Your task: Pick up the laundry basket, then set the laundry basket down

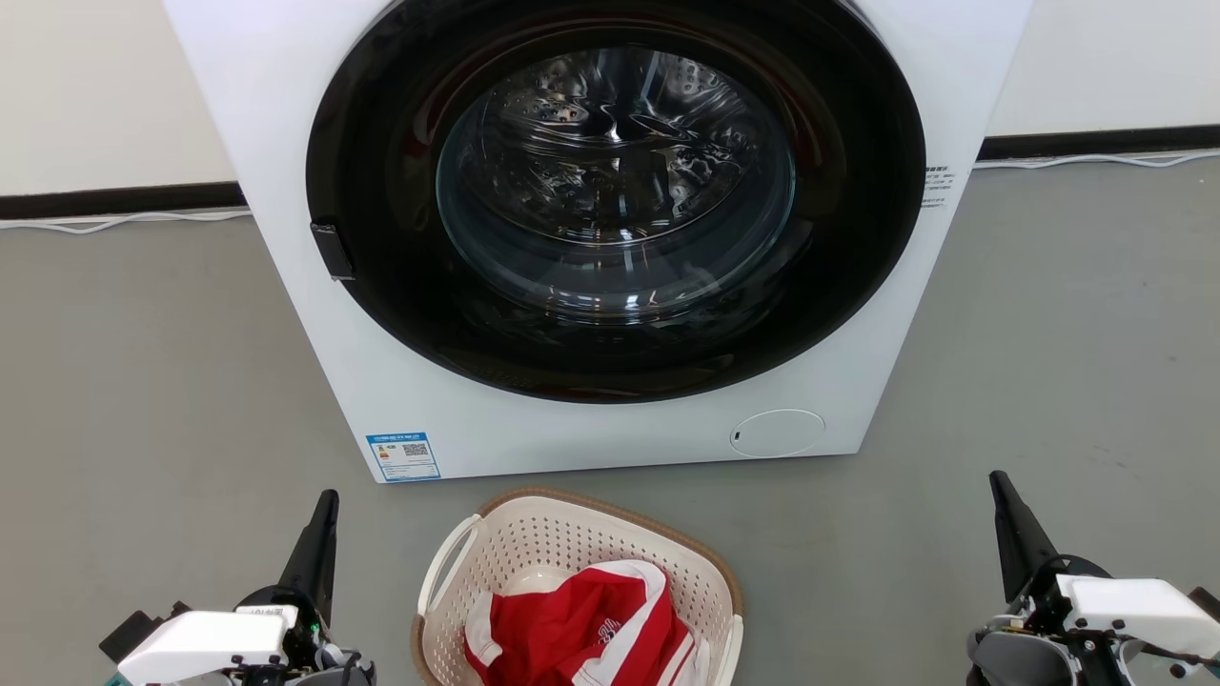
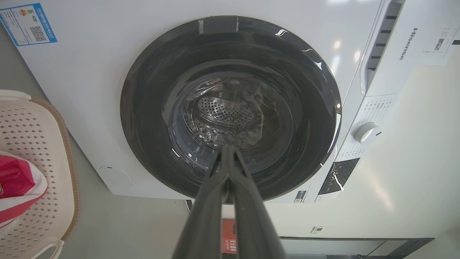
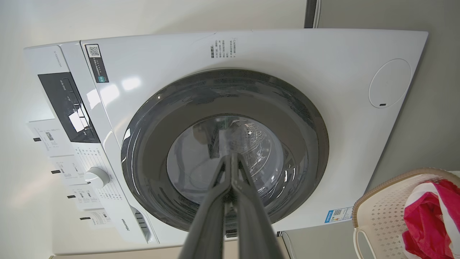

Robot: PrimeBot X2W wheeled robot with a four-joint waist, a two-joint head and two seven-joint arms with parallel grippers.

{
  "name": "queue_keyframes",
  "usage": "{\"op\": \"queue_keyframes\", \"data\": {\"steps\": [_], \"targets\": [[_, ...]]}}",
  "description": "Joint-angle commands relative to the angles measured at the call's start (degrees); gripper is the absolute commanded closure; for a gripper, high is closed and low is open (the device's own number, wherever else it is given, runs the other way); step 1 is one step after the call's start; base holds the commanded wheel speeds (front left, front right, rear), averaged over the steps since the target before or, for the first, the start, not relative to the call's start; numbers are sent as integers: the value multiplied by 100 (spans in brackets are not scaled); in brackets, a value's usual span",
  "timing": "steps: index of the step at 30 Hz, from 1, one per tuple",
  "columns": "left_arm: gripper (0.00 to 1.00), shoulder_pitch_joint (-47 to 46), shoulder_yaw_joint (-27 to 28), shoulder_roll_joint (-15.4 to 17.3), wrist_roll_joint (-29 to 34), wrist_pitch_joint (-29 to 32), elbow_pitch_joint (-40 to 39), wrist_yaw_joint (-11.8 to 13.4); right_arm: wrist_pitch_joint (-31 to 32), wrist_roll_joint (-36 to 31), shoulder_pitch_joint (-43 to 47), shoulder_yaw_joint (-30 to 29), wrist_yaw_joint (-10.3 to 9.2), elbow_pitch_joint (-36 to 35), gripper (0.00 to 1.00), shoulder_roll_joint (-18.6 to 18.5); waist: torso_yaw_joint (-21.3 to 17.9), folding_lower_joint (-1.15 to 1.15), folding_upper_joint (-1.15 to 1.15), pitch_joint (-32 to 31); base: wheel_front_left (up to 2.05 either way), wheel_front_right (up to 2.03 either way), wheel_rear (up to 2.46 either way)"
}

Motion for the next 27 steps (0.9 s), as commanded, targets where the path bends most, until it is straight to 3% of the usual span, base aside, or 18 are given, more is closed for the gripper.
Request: {"op": "queue_keyframes", "data": {"steps": [1, 27], "targets": [[100, -318, 166, 58, 12, 36, -127, -42, 45, 32, -237, 106, 42, -165, 100, -23, 0, 0, 0, 0, 0, 0, 0], [100, -318, 165, 58, 12, 36, -127, -42, 45, 32, -237, 107, 42, -165, 100, -23, 0, 0, 0, 0, 0, 0, 0]]}}
